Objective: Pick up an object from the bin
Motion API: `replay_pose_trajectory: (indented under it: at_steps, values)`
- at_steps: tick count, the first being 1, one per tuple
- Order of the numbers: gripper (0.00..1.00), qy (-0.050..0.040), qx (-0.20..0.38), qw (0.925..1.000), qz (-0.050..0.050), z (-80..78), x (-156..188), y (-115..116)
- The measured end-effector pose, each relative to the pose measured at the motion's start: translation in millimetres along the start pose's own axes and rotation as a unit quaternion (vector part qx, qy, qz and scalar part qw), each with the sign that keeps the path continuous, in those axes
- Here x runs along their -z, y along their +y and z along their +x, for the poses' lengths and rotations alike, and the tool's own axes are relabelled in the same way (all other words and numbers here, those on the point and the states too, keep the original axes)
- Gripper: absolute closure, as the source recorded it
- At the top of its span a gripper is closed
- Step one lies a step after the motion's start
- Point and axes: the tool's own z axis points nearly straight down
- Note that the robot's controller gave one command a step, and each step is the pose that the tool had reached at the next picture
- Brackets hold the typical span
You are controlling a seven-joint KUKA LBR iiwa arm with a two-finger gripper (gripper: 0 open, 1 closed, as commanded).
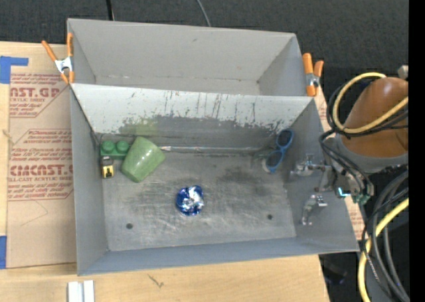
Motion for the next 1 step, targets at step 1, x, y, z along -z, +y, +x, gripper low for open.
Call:
replay_pose_trajectory:
  at_steps: [1]
  values:
    - [0.0, -0.0086, 0.057, 0.9983, 0.003, -74.6, -65.2, 37.5]
